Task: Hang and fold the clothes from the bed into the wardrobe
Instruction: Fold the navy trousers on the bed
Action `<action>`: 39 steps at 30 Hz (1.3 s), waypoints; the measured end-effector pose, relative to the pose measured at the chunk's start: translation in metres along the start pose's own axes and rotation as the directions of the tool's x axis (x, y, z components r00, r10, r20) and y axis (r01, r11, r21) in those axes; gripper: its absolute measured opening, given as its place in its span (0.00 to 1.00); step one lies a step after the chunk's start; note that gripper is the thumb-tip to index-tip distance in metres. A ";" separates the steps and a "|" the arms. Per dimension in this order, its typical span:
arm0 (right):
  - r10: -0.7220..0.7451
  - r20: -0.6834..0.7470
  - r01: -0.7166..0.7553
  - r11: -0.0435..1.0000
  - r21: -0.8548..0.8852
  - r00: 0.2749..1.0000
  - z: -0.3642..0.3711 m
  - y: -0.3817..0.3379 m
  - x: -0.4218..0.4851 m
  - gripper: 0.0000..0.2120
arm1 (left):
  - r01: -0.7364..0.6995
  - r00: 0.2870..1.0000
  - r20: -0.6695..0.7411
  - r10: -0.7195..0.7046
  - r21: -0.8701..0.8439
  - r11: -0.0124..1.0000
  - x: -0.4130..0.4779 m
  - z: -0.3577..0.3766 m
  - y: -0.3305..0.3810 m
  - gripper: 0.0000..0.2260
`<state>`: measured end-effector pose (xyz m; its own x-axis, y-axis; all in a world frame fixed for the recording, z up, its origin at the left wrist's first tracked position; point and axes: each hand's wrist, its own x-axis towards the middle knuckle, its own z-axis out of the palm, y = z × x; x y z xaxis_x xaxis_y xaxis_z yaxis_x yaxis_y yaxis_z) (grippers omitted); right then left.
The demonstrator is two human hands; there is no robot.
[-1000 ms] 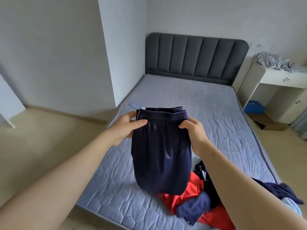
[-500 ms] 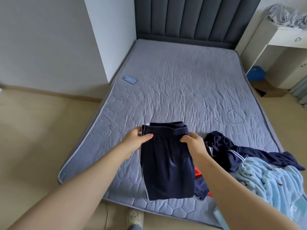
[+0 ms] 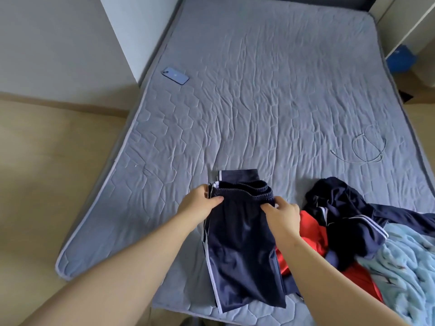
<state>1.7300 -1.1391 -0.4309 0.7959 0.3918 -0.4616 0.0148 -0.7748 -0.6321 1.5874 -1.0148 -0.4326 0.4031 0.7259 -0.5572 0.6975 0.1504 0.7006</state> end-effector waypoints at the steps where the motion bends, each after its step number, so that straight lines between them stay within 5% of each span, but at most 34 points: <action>1: -0.010 -0.004 0.010 1.000 0.027 1.000 0.004 -0.003 0.017 0.06 | -0.003 1.000 -0.001 0.003 -0.014 1.000 0.016 0.005 0.002 0.14; 8: -0.071 -0.005 0.071 0.990 0.121 0.997 0.030 -0.017 0.116 0.13 | 0.000 1.000 0.006 0.001 -0.172 0.985 0.117 0.036 0.016 0.20; 11: 0.042 0.082 -0.042 0.999 -0.001 0.996 0.047 0.023 0.132 0.24 | 0.151 0.984 0.109 -0.143 -0.070 0.986 0.131 0.063 -0.017 0.30; 15: 0.179 0.160 -0.164 0.981 -0.105 0.971 0.068 0.099 0.121 0.22 | 0.263 0.960 0.115 -0.255 -0.063 0.963 0.120 0.107 -0.080 0.24; 19: 0.220 0.191 -0.171 0.955 -0.242 0.957 0.073 0.161 0.119 0.25 | 0.353 0.929 0.127 -0.346 -0.033 0.935 0.106 0.147 -0.137 0.21; 25: 0.241 0.312 -0.094 0.902 -0.421 0.919 0.081 0.210 0.123 0.34 | 0.413 0.906 -0.120 -0.405 0.050 0.909 0.092 0.185 -0.181 0.27; 31: 0.276 0.329 -0.017 0.788 -0.615 0.903 0.079 0.245 0.118 0.31 | 0.615 0.784 -0.009 -0.620 -0.122 0.779 0.061 0.210 -0.207 0.23; 33: 0.240 0.274 -0.042 0.817 -0.575 0.931 0.077 0.253 0.113 0.25 | 0.633 0.771 0.023 -0.637 -0.139 0.761 0.050 0.212 -0.214 0.21; 37: 0.056 0.173 -0.034 0.991 -0.129 0.983 0.071 0.260 0.081 0.21 | 0.598 0.802 0.051 -0.596 -0.082 0.797 0.034 0.214 -0.224 0.24; 39: 0.013 0.236 0.047 0.968 -0.248 0.972 0.071 0.267 0.064 0.21 | 0.541 0.841 0.070 -0.536 -0.083 0.837 0.029 0.213 -0.225 0.24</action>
<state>1.7421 -1.2856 -0.6736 0.6305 0.4874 -0.6041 0.2019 -0.8544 -0.4787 1.5685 -1.1710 -0.7012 0.0064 0.4831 -0.8755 0.7529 0.5739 0.3222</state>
